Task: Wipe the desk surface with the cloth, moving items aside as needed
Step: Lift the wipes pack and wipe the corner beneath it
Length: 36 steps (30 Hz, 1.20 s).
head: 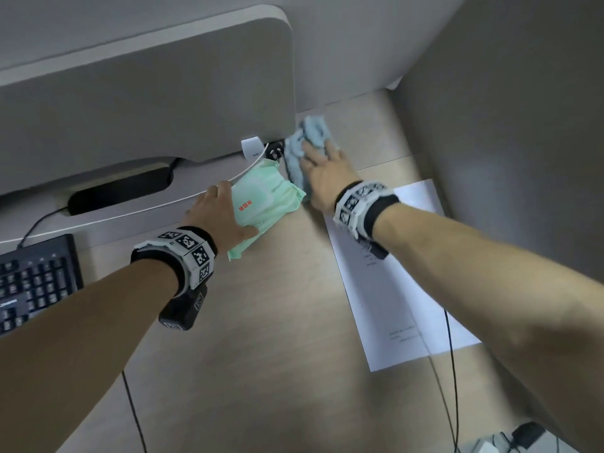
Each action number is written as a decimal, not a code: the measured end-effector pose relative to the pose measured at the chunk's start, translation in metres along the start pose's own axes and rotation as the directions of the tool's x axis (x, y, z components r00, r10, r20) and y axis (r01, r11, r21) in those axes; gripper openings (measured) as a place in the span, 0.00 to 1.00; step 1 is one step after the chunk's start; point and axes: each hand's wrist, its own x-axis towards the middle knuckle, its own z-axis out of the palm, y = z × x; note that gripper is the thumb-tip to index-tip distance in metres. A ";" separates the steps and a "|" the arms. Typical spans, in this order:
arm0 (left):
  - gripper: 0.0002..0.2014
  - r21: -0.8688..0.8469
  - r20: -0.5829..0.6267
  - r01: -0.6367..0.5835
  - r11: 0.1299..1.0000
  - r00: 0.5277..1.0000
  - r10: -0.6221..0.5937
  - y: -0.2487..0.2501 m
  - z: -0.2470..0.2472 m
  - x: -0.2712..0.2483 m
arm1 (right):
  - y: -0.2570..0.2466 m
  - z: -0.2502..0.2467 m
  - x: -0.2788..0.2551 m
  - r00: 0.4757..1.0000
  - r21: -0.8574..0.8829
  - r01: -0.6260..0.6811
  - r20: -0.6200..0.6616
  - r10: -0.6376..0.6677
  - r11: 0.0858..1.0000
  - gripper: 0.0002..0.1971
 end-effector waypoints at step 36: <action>0.34 -0.077 -0.058 -0.159 0.984 0.986 0.155 0.048 -0.029 -0.005 | 0.104 -0.016 -0.055 0.827 0.580 -0.334 -0.198 0.527 0.743 0.16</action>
